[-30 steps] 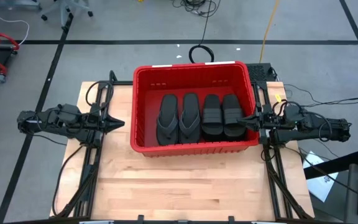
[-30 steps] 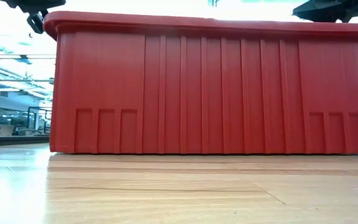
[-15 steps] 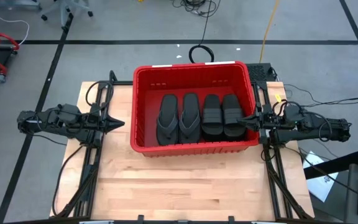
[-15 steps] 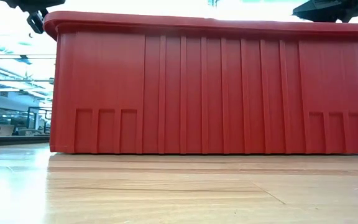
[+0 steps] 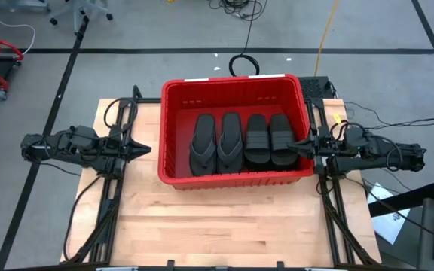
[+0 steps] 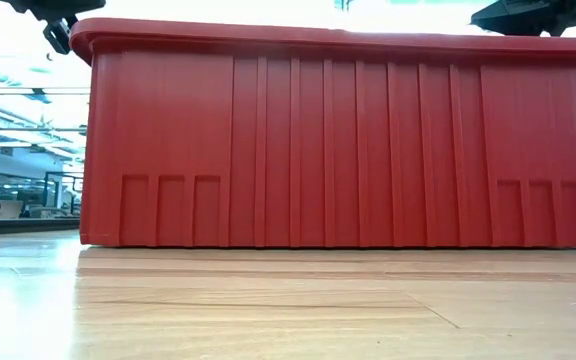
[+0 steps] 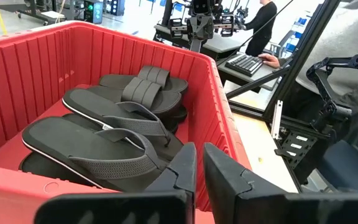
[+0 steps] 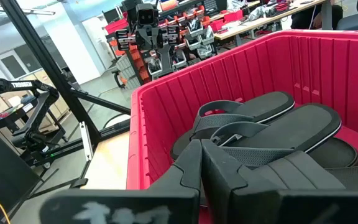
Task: Pick and place slides into bin
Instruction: Return to Home Position
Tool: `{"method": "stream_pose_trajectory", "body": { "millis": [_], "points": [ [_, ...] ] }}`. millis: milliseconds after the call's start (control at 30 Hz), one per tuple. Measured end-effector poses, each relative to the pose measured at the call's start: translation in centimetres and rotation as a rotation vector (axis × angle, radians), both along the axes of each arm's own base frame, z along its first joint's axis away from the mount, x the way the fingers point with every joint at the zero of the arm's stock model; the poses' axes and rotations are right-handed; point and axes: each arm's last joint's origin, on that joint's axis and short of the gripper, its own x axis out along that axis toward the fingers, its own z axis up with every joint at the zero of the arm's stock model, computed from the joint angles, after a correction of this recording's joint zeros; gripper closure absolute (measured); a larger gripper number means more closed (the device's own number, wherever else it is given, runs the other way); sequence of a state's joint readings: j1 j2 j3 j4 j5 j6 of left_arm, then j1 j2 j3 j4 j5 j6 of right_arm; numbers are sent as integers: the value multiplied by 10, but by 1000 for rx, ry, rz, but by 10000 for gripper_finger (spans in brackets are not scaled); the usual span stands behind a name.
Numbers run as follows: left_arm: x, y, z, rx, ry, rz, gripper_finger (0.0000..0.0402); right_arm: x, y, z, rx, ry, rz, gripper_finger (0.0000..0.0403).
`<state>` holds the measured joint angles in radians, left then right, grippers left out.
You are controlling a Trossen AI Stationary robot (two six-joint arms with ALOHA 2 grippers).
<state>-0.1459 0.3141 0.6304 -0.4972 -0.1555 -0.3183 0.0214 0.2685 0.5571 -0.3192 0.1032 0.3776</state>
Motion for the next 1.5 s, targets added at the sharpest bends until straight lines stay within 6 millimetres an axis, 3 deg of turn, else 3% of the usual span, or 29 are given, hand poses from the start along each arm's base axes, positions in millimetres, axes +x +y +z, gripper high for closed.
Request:
{"method": "stream_pose_trajectory", "body": {
  "millis": [300, 767, 1200, 1500],
  "points": [
    [0, 0, 0, 0, 0, 0, 400, 0, 0, 0, 0, 0, 0, 403],
    [0, 0, 0, 0, 0, 0, 374, 0, 0, 0, 0, 0, 0, 403],
    [0, 0, 0, 0, 0, 0, 400, 0, 0, 0, 0, 0, 0, 403],
    [0, 0, 0, 0, 0, 0, 378, 0, 0, 0, 0, 0, 0, 403]
  ]
}}
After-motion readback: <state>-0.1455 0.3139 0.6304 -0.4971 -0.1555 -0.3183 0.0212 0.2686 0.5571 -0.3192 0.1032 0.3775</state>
